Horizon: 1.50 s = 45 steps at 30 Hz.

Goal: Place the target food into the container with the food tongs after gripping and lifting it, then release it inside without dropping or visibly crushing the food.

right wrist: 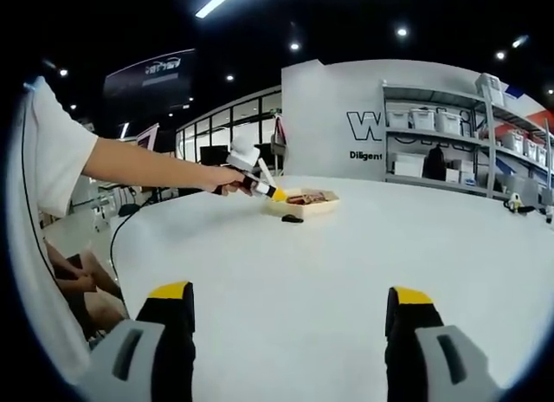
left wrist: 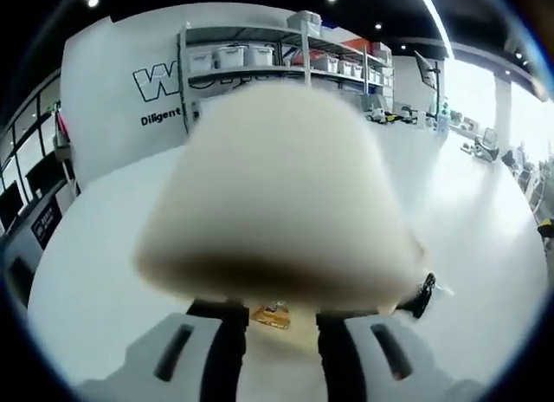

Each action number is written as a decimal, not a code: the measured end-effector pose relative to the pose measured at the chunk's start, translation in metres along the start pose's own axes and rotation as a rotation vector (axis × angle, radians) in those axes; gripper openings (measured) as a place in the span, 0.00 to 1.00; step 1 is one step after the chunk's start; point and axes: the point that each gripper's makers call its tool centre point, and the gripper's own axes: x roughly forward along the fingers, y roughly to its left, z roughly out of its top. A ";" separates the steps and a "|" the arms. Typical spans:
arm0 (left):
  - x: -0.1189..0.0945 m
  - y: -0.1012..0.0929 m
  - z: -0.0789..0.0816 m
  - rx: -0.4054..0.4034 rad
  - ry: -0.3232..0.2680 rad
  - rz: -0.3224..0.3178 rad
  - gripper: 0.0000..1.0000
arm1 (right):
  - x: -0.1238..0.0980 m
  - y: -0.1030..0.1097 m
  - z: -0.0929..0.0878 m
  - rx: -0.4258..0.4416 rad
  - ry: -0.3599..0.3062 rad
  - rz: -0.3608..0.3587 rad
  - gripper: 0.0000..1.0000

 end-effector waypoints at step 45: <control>-0.040 -0.118 -0.016 0.088 -0.111 -0.328 0.29 | -0.003 0.031 0.014 -0.035 -0.023 0.040 0.90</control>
